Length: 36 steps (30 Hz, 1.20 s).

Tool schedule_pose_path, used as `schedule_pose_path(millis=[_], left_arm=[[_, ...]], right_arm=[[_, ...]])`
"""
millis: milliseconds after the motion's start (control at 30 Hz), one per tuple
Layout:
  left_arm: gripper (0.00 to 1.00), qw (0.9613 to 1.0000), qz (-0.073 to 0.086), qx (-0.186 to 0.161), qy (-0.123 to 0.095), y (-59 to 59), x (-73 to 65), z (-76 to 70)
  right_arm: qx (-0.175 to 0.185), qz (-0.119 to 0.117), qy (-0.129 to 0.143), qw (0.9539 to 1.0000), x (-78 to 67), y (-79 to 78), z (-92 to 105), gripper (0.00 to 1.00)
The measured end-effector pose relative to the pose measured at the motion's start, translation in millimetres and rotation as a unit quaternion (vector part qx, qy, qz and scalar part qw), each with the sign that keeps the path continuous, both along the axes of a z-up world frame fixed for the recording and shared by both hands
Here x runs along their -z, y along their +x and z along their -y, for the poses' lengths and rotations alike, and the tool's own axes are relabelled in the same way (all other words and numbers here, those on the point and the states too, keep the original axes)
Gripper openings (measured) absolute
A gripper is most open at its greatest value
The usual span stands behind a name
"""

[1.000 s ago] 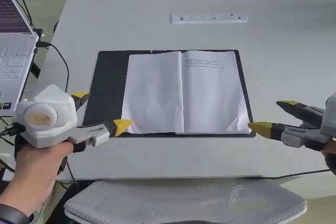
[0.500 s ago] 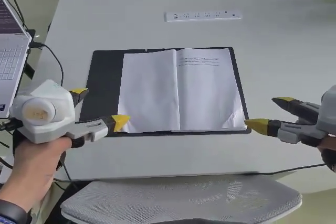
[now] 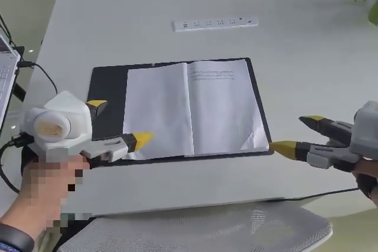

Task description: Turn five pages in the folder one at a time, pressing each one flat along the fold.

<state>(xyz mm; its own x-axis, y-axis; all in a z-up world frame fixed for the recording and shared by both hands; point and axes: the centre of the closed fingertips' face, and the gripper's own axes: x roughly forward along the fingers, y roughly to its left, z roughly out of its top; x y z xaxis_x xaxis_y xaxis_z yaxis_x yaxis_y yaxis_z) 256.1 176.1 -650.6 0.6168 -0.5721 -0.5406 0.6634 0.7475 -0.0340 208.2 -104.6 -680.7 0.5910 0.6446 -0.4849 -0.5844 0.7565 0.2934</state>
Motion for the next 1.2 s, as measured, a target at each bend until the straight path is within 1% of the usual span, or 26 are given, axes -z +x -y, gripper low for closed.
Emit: schedule_pose_path(millis=[200,233,400,500,567,700,733,767,800,867,1067,1133,1200], left_arm=[[0.74,0.9997,-0.002,0.024,0.001,5.3,0.8,20.2],[0.74,0.9997,-0.002,0.025,0.001,5.7,0.8,21.5],[0.73,0.9991,-0.002,0.043,-0.002,11.0,0.2,40.6],[0.73,0.9986,-0.001,0.052,-0.009,12.1,-1.3,55.9],[0.73,0.9982,-0.003,0.058,-0.012,12.3,-0.1,63.4],[0.72,0.9970,-0.008,0.075,-0.017,10.9,4.5,82.3],[0.72,0.9964,-0.010,0.083,-0.017,9.2,6.4,89.3],[0.72,0.9961,-0.010,0.086,-0.016,8.7,6.9,91.1],[0.72,0.9950,-0.011,0.098,-0.014,6.4,9.6,99.9],[0.72,0.9940,-0.013,0.107,-0.015,5.8,12.4,110.1],[0.71,0.9919,-0.018,0.124,-0.023,9.6,18.7,136.6],[0.71,0.9904,-0.020,0.135,-0.023,10.3,22.4,150.5],[0.71,0.9894,-0.021,0.142,-0.025,10.8,24.4,160.3]], right_arm=[[0.005,0.001,0.002,1.0000,-1.2,1.6,3.3,0.73],[0.006,0.001,0.002,1.0000,-1.1,1.7,3.3,0.73],[0.005,0.000,0.003,1.0000,-0.6,1.5,3.2,0.73],[0.007,0.000,0.003,1.0000,0.5,1.4,4.8,0.73],[0.011,-0.001,0.005,0.9999,1.3,1.7,6.0,0.73],[0.013,-0.001,0.006,0.9999,1.4,1.0,6.2,0.72],[0.013,-0.001,0.006,0.9999,1.7,0.9,6.5,0.71],[0.013,-0.001,0.006,0.9999,1.8,0.9,6.6,0.71],[0.014,-0.002,0.007,0.9999,2.2,0.6,7.0,0.71],[0.016,-0.001,0.008,0.9998,2.2,0.3,7.6,0.71],[0.017,-0.001,0.011,0.9998,1.2,-2.1,7.9,0.71],[0.016,-0.002,0.011,0.9998,1.8,-3.5,8.9,0.71],[0.018,-0.002,0.012,0.9998,2.1,-4.2,10.4,0.71]])
